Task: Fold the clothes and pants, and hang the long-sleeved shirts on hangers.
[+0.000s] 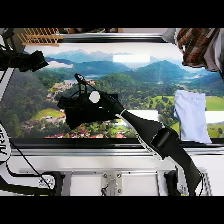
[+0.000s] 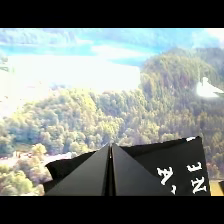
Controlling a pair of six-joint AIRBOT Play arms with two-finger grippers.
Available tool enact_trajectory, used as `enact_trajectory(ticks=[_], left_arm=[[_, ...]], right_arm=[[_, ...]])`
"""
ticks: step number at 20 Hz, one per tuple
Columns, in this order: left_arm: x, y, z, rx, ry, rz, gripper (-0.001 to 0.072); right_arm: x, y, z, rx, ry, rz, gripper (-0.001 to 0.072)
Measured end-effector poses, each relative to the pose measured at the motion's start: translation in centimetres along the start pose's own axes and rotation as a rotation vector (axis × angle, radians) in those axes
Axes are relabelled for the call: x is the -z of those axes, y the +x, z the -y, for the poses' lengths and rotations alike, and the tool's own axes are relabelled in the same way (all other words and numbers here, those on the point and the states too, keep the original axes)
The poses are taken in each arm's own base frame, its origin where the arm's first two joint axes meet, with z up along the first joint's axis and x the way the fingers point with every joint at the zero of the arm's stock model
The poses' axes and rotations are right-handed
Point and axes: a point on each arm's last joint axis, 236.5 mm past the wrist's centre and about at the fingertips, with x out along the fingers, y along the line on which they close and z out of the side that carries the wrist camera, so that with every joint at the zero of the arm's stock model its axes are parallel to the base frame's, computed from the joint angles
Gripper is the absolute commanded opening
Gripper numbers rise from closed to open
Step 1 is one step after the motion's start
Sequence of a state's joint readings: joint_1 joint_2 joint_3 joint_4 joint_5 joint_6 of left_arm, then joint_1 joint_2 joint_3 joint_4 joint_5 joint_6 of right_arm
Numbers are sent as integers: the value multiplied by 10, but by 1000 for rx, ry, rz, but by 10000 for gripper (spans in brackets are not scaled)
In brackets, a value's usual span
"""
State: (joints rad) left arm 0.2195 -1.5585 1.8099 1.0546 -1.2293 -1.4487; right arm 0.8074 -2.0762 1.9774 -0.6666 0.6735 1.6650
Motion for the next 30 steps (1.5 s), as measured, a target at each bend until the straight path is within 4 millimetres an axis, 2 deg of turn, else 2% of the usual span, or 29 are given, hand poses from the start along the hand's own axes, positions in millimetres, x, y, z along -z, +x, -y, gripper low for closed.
enact_trajectory(ticks=[3, 5, 7, 9, 12, 15, 17, 19, 22, 25, 28, 29, 30], left_arm=[[-4, -13, 0, -5, 5, 23, 8], [-5, -20, 3, -6, 10, 30, 8], [-4, -25, 5, -5, 14, 31, 7], [2, -29, 8, -4, 13, 29, 8], [21, -26, 14, -1, 9, 19, 8], [49, -18, 25, 9, 24, 2, 8], [68, -10, 34, 19, 36, -14, 8], [81, -5, 41, 28, 48, -23, 8], [96, 3, 47, 36, 55, -44, 8], [102, 6, 48, 38, 55, -53, 8], [105, 7, 49, 41, 58, -55, 8], [105, 7, 49, 41, 57, -56, 8], [105, 7, 49, 41, 58, -55, 8]], right_arm=[[-22, -11, -16, -56, -33, 68, 651], [-46, -36, -23, -71, -80, 111, 649], [-65, -66, -8, -32, -127, 119, 647], [-76, -103, 25, 53, -151, 106, 647], [-75, -169, 110, 249, -118, 64, 650], [-50, -226, 195, 389, 29, 15, 651], [-34, -248, 238, 426, 148, 3, 651], [-22, -251, 258, 406, 247, -9, 651], [-11, -234, 271, 335, 328, -23, 650], [-3, -204, 264, 254, 358, -49, 650], [2, -169, 245, 198, 337, -85, 650], [4, -159, 239, 187, 322, -98, 588], [6, -148, 234, 182, 294, -109, 340]])
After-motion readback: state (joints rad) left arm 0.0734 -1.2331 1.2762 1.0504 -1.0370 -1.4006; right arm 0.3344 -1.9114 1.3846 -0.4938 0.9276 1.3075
